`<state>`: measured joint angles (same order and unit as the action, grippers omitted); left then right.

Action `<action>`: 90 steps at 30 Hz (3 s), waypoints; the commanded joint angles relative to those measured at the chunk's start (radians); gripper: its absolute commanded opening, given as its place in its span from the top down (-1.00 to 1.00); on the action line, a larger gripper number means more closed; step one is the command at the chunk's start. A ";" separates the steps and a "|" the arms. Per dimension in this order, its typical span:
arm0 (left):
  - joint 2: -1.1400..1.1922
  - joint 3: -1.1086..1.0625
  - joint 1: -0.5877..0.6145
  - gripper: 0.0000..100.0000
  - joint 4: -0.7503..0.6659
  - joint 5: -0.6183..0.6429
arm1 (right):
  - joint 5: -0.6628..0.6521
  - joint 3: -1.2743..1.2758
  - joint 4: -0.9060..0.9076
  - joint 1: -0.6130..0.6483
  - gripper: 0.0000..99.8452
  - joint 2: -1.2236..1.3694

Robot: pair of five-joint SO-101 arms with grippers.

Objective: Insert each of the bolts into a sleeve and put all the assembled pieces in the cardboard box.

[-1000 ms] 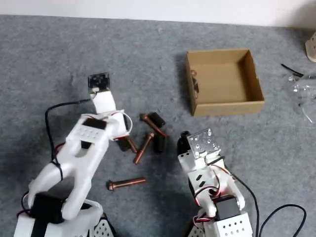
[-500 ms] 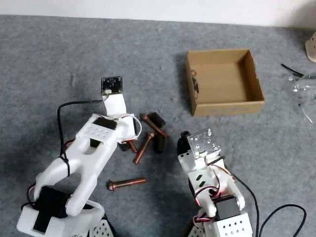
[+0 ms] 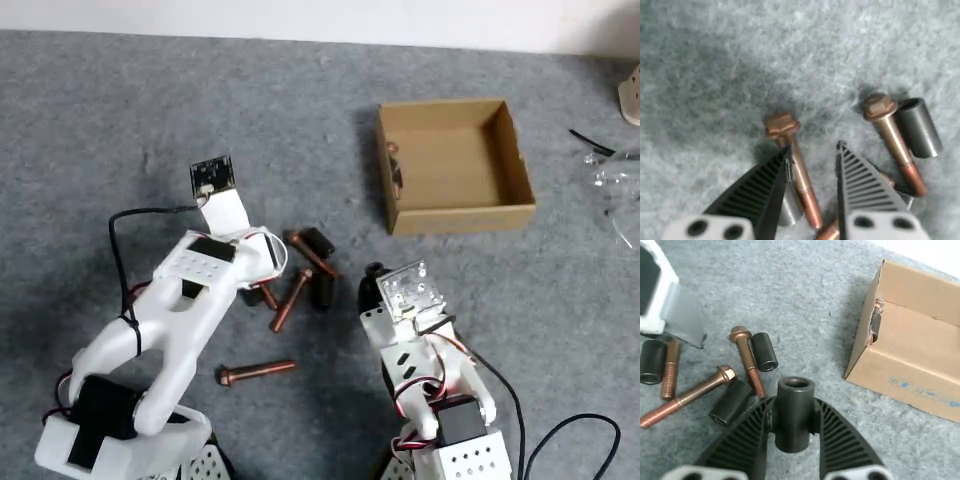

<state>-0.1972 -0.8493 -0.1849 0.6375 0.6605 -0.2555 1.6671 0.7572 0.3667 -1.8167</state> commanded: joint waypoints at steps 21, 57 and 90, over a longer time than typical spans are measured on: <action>0.285 0.194 0.050 0.73 0.130 0.006 | -0.017 0.051 -0.065 -0.013 0.99 -0.016; -0.900 -0.572 0.050 0.99 -0.256 -0.215 | -0.014 0.142 -0.189 0.064 0.99 -0.008; -1.629 -0.837 0.053 0.99 -0.187 -0.315 | -0.018 0.142 -0.173 0.074 0.99 -0.007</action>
<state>-1.7990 -1.6763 -0.1297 0.4657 0.3506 -0.2647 1.6686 0.6022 0.4281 -1.8167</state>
